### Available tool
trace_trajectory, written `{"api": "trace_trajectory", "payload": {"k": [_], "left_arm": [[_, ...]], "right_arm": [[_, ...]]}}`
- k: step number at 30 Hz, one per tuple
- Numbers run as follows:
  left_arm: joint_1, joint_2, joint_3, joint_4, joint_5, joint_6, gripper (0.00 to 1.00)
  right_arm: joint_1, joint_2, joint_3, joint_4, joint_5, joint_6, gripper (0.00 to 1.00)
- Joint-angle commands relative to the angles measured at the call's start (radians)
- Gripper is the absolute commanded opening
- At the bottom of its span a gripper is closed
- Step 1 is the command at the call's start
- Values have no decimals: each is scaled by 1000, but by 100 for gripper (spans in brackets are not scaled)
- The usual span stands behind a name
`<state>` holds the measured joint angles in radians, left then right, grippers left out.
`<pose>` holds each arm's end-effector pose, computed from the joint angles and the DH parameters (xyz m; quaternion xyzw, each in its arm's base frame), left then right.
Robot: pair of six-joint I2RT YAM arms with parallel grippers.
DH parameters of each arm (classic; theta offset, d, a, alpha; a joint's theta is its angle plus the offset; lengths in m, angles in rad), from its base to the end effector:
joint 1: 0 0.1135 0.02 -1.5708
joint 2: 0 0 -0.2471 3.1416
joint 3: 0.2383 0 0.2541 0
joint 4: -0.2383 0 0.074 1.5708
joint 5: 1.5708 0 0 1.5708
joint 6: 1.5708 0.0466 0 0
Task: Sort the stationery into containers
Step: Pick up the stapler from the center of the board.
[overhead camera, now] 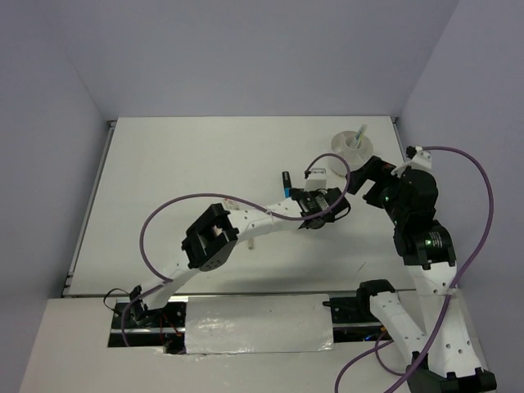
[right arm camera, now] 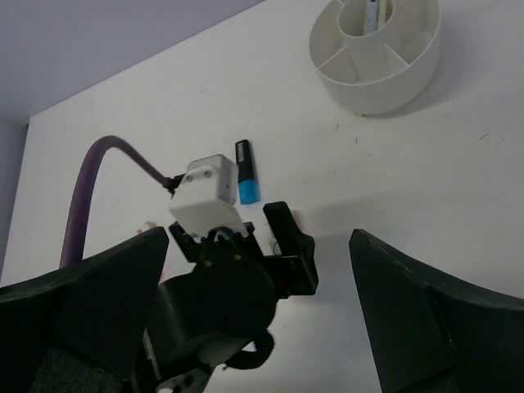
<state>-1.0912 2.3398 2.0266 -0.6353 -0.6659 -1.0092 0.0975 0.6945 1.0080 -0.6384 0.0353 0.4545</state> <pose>0.2607 -0.4389 0.1821 -0.0631 0.9030 -0.0963 0.4138 0.1602 0.0140 0.3664 0.1543 0.7973 0.1452 0.5652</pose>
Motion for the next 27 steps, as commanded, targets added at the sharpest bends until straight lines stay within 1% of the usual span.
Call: {"api": "trace_trajectory", "payload": {"k": [1, 5, 9, 11, 13, 14, 15, 17, 18, 20, 21, 22, 23, 24, 25, 26, 27], "left_arm": [[-1, 62, 64, -41, -54, -34, 96], [-1, 102, 92, -81, -77, -80, 91], [5, 104, 40, -50, -78, -89, 88], [13, 105, 21, -31, -70, -85, 85], [14, 107, 0, 3, -55, -75, 78], [17, 110, -6, 9, -51, -72, 73], [17, 110, -9, 20, -43, -71, 65], [17, 105, -29, 35, -35, -66, 60], [17, 101, -41, 60, -29, -65, 50], [16, 69, -87, 86, -20, -57, 35], [13, 53, -104, 101, -18, -45, 23], [4, 6, -124, 112, -24, -37, 18], [-1, -29, -185, 138, -30, 13, 10], [-7, -69, -236, 179, -47, 41, 7], [-19, -168, -290, 268, -61, 61, 3], [-22, -230, -422, 331, -69, 122, 0], [-24, -288, -506, 414, -63, 167, 0]], "right_arm": [[-5, -33, 0, 9, -63, -14, 100], [-4, -43, -2, 14, -81, -14, 100], [-4, -46, -9, 32, -103, -11, 100], [-4, -44, -14, 40, -103, -7, 100], [-4, -49, -19, 43, -98, -8, 100], [-2, -50, -20, 43, -91, -10, 100], [-5, -52, -17, 42, -87, -10, 100], [-4, -55, -16, 40, -84, -13, 100], [-4, -55, -14, 40, -81, -11, 100], [-4, -50, -14, 46, -84, -10, 100], [-4, -46, -13, 45, -87, -10, 100], [-5, -35, -11, 43, -89, -7, 100], [-4, -29, -9, 43, -92, -5, 100], [-5, -24, -6, 43, -97, -2, 100], [-4, -21, -3, 43, -100, 6, 100], [-5, -21, 1, 45, -104, 10, 100], [-5, -26, 4, 51, -106, 16, 100]]}}
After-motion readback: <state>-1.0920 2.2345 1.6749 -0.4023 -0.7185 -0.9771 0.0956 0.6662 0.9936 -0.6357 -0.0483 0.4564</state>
